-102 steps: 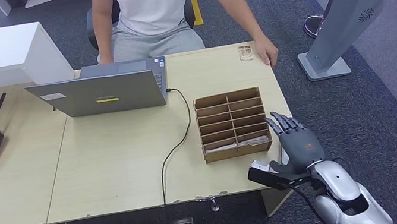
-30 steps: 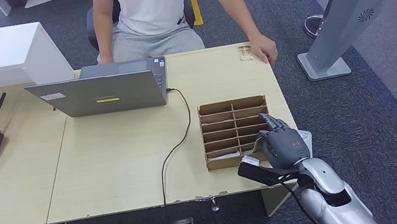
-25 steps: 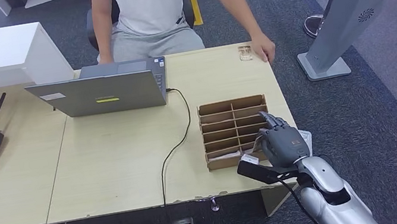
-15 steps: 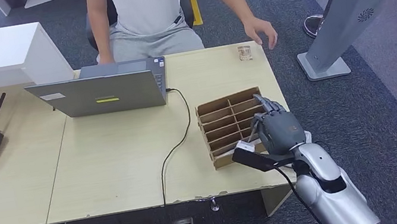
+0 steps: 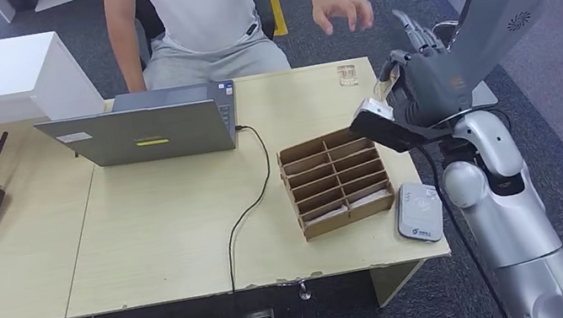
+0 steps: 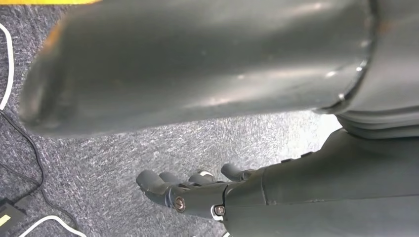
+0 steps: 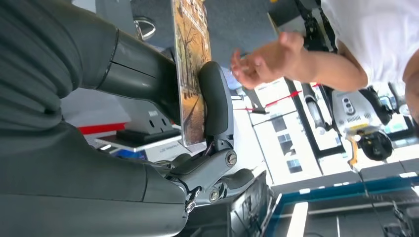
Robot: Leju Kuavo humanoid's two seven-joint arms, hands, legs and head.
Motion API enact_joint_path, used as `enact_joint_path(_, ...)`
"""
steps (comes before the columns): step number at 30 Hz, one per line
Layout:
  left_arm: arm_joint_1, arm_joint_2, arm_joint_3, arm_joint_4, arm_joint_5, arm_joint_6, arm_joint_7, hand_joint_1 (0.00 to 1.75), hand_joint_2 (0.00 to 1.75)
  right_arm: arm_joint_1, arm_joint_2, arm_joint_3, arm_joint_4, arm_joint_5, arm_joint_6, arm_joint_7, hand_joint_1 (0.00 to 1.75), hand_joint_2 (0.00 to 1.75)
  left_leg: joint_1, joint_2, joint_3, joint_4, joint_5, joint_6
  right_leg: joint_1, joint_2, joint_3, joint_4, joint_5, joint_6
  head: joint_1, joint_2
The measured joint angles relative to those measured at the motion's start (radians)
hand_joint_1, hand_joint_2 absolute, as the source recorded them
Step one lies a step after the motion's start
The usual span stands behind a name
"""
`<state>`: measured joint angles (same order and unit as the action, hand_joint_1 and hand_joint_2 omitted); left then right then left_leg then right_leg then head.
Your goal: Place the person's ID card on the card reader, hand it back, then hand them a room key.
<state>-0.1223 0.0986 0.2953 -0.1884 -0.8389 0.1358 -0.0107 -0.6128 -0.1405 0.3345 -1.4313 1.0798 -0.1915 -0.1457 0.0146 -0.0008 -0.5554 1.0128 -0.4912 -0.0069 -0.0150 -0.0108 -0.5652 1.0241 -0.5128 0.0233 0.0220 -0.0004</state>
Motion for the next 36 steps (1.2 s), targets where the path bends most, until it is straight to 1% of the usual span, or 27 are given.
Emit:
enact_joint_path(5, -0.003, 0.0, 0.0, 0.0, -0.013, -0.007, 0.0, 0.0, 0.0, -0.05, 0.0, 0.001, 0.009, 0.023, 0.002, -0.02, 1.75, 1.75, 0.0, 0.0, -0.001, 0.0, 0.0, 0.0, 0.0, 0.0, 0.0, 0.0, 0.0, 0.0, 0.0, 0.0)
enact_joint_path(9, -0.011, 0.0, 0.0, 0.0, -0.024, -0.013, 0.0, 0.0, 0.0, -0.116, 0.006, 0.005, 0.069, 0.048, -0.019, -0.053, 1.75, 1.75, 0.0, -0.001, -0.001, 0.0, 0.0, 0.0, 0.0, -0.002, 0.0, 0.0, 0.0, 0.0, 0.0, 0.0)
enact_joint_path(14, -0.02, 0.0, -0.001, 0.0, -0.039, -0.025, 0.0, 0.0, 0.0, -0.212, 0.025, 0.024, 0.207, 0.066, -0.066, -0.091, 1.75, 1.75, 0.0, -0.001, -0.002, 0.0, 0.001, 0.0, 0.0, -0.003, 0.0, 0.0, 0.0, 0.0, 0.0, 0.0)
enact_joint_path(20, -0.038, 0.0, -0.004, 0.0, -0.066, -0.045, 0.0, 0.0, 0.0, -0.344, 0.056, 0.049, 0.439, 0.06, -0.142, -0.12, 1.75, 1.75, 0.0, -0.003, -0.002, 0.0, 0.001, 0.0, 0.0, -0.005, 0.0, 0.001, 0.0, 0.0, 0.0, 0.0)
enact_joint_path(23, -0.046, 0.0, -0.007, 0.0, -0.075, -0.054, 0.0, 0.0, 0.0, -0.399, 0.068, 0.056, 0.543, 0.054, -0.181, -0.126, 1.75, 1.75, 0.0, -0.003, -0.002, 0.0, 0.001, 0.0, 0.0, -0.005, 0.0, 0.0, 0.0, 0.0, 0.0, 0.0)
enact_joint_path(26, -0.052, 0.0, -0.014, 0.0, -0.084, -0.062, 0.0, 0.0, 0.0, -0.442, 0.078, 0.059, 0.629, 0.057, -0.198, -0.126, 1.73, 1.75, 0.0, -0.003, -0.002, 0.0, 0.001, 0.0, 0.0, -0.005, 0.0, 0.0, 0.0, 0.0, 0.0, 0.0)
enact_joint_path(27, -0.054, 0.0, -0.015, 0.0, -0.087, -0.064, 0.0, 0.0, 0.0, -0.456, 0.081, 0.06, 0.654, 0.06, -0.2, -0.125, 1.53, 1.75, 0.0, -0.003, -0.002, 0.0, 0.001, 0.0, 0.0, -0.005, 0.0, 0.0, 0.0, 0.0, 0.0, 0.0)
enact_joint_path(28, -0.056, 0.0, -0.017, 0.0, -0.089, -0.066, 0.0, 0.0, 0.0, -0.468, 0.084, 0.062, 0.677, 0.065, -0.2, -0.123, 1.24, 1.75, 0.0, -0.003, -0.002, 0.0, 0.001, 0.0, 0.0, -0.005, 0.0, 0.0, 0.0, 0.0, 0.0, 0.0)
enact_joint_path(30, -0.06, 0.0, -0.019, 0.0, -0.093, -0.071, 0.0, 0.0, 0.0, -0.49, 0.091, 0.067, 0.719, 0.077, -0.2, -0.117, 0.4, 1.75, 0.0, -0.003, -0.002, 0.0, 0.001, 0.0, 0.0, -0.005, 0.0, 0.0, 0.0, 0.0, 0.0, 0.0)
enact_joint_path(31, -0.063, 0.0, -0.02, 0.0, -0.094, -0.074, 0.001, 0.0, 0.0, -0.499, 0.094, 0.07, 0.74, 0.084, -0.199, -0.113, 0.17, 1.75, 0.0, -0.003, -0.002, 0.0, 0.001, 0.0, 0.0, -0.005, 0.0, 0.0, 0.0, 0.0, 0.0, 0.0)
enact_joint_path(32, -0.065, 0.0, -0.02, 0.0, -0.094, -0.076, 0.002, 0.0, 0.0, -0.508, 0.099, 0.073, 0.759, 0.089, -0.198, -0.11, 0.01, 1.75, 0.0, -0.003, -0.002, 0.0, 0.001, 0.0, 0.0, -0.004, 0.0, 0.0, 0.0, 0.0, 0.0, 0.0)
enact_joint_path(36, -0.073, 0.0, -0.021, 0.0, -0.092, -0.081, 0.007, 0.0, 0.0, -0.532, 0.118, 0.084, 0.835, 0.1, -0.193, -0.106, 0.0, 1.75, 0.0, -0.002, -0.001, 0.0, 0.001, 0.0, 0.0, -0.004, 0.0, 0.001, 0.0, 0.0, 0.0, 0.0)
